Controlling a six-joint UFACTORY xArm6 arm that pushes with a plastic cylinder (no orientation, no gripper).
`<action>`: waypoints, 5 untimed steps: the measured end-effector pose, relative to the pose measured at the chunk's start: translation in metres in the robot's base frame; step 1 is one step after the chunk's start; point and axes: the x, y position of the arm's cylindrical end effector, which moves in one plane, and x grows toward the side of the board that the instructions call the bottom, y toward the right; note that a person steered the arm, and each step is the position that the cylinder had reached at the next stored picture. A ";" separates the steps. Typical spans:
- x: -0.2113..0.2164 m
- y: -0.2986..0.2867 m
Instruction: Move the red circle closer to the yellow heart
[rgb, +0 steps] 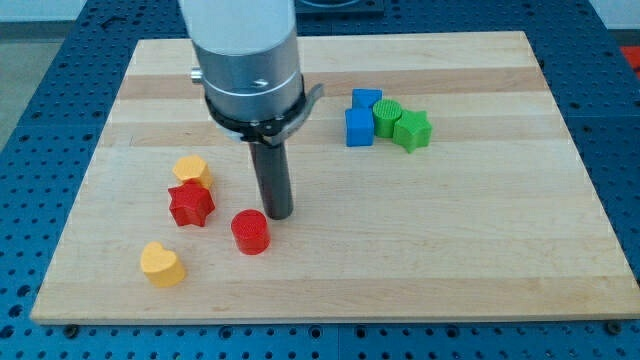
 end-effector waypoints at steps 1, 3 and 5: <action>0.000 0.008; 0.035 0.015; 0.029 -0.007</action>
